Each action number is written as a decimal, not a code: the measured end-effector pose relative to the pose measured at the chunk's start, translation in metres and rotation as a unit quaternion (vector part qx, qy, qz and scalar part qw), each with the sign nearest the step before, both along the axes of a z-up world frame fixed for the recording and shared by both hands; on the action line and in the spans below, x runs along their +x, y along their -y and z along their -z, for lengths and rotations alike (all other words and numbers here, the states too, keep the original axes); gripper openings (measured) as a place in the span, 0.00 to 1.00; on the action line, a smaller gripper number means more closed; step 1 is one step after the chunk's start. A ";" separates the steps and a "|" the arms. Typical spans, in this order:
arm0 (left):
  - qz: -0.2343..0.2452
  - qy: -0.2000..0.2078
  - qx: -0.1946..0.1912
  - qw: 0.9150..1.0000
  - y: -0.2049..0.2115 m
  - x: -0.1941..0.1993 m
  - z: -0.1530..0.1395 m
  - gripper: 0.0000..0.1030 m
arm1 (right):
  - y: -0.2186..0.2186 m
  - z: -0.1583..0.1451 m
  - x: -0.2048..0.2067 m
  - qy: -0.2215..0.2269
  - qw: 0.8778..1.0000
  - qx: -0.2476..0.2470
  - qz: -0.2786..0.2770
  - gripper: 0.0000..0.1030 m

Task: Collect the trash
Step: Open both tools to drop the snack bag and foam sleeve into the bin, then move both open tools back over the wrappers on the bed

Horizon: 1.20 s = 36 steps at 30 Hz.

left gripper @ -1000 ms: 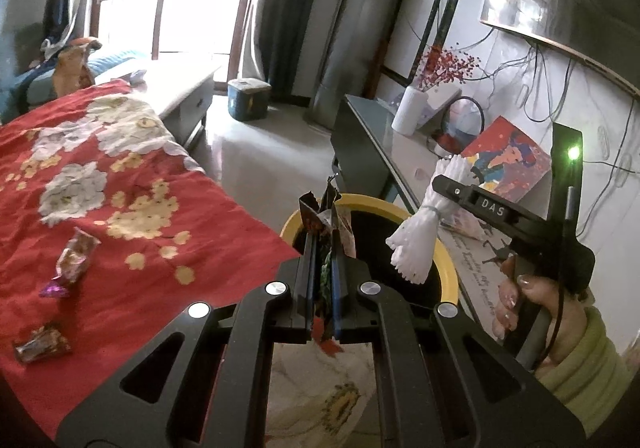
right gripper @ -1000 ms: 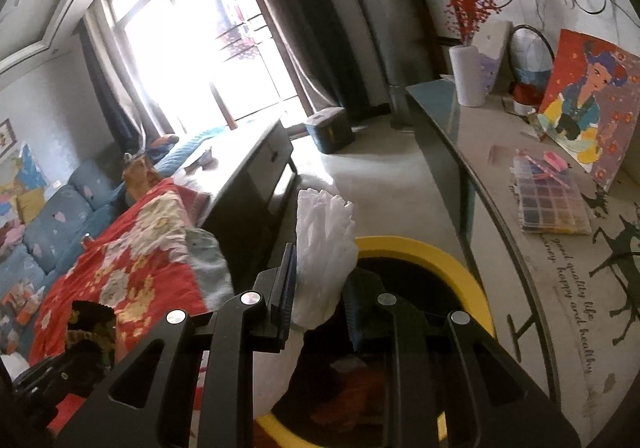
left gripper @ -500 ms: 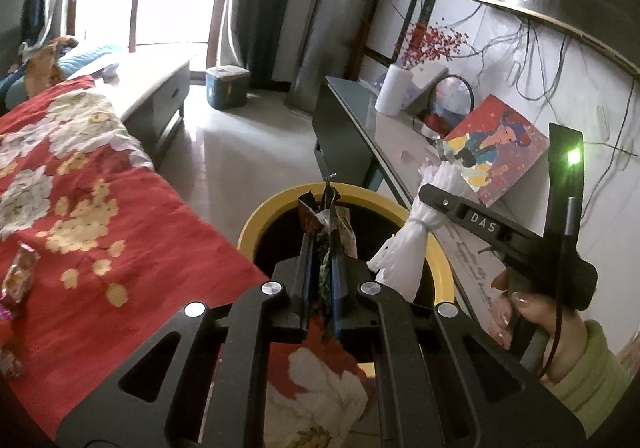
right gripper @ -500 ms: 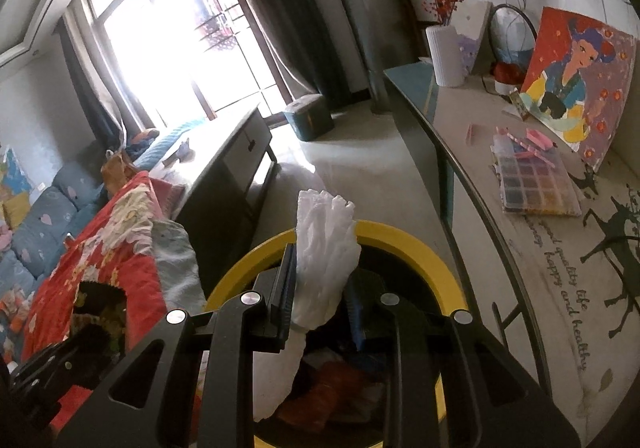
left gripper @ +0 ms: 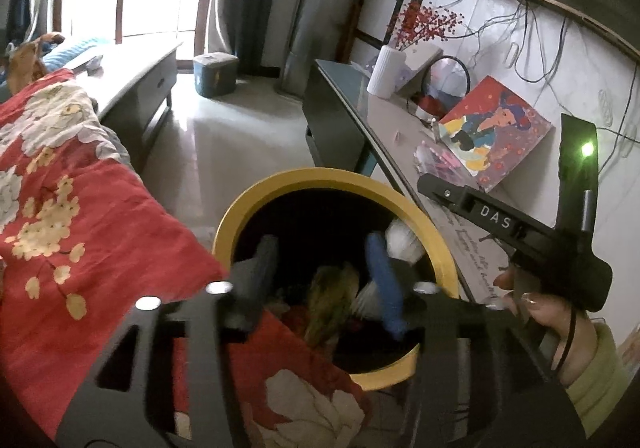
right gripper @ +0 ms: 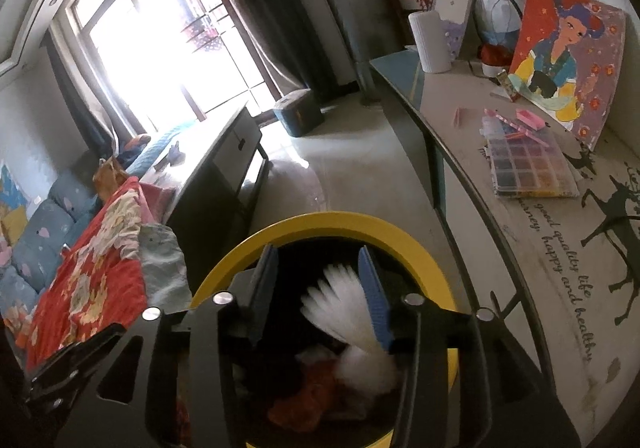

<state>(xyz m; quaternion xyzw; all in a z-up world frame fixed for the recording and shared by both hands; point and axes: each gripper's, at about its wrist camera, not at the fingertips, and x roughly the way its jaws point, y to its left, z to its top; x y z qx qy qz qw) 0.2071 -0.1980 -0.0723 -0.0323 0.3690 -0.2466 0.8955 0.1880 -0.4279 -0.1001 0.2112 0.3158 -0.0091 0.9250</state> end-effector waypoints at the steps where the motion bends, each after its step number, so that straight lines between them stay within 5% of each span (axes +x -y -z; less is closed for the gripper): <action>1: -0.001 0.002 -0.003 1.000 -0.002 -0.001 -0.001 0.55 | 0.000 0.000 0.000 0.001 1.000 0.001 0.001 0.47; 5: -0.005 0.010 -0.005 1.000 -0.004 -0.004 -0.005 0.75 | -0.001 -0.005 -0.002 0.008 1.000 -0.002 0.002 0.54; 11: -0.022 0.023 -0.012 0.999 -0.018 -0.012 -0.013 0.88 | -0.007 -0.017 -0.007 0.022 1.000 -0.004 -0.001 0.60; 36: -0.130 0.073 -0.018 0.989 -0.108 -0.052 -0.047 0.89 | -0.114 -0.080 -0.034 0.092 0.989 -0.035 -0.115 0.70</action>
